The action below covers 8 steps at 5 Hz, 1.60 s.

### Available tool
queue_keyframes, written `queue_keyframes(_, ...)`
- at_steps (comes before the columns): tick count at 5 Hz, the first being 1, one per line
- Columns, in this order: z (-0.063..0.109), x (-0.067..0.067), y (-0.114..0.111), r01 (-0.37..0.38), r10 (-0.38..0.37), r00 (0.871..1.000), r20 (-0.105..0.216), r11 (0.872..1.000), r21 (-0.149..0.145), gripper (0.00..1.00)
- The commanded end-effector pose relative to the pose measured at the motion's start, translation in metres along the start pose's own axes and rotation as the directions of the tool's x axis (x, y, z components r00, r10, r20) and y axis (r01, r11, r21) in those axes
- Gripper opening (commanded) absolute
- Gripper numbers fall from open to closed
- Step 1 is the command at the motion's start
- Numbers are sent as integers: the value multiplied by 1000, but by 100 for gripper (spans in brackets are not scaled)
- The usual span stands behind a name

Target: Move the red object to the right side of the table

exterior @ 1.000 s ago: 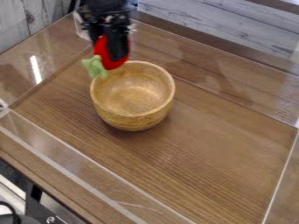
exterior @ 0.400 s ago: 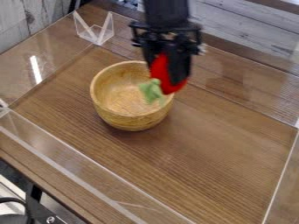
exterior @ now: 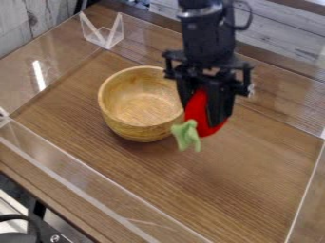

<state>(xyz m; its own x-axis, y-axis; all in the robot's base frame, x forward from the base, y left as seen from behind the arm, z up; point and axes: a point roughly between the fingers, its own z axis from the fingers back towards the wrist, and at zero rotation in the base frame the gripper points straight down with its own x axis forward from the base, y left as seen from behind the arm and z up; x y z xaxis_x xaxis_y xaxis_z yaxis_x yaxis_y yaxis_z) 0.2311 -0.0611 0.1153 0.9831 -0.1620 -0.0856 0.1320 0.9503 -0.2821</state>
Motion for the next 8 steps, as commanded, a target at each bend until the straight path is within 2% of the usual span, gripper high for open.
queue_keyframes(1, -10, 6, -16, -32, 31, 998, 55, 999, 7, 0)
queue_keyframes(2, -37, 15, -25, -76, 76, 996, 50, 997, 8, 0)
queue_keyframes(4, -76, 20, -11, -54, 53, 999, 5, 998, 39, 0)
queue_keyframes(5, -75, 23, -7, -111, 111, 994, 5, 992, 55, 0)
queue_keyframes(6, -71, 25, -4, -164, 165, 986, 4, 984, 66, 100)
queue_keyframes(7, -60, 23, 7, -112, 113, 994, -6, 991, 72, 0)
queue_keyframes(8, -43, 21, 17, -59, 59, 998, -7, 995, 77, 0)
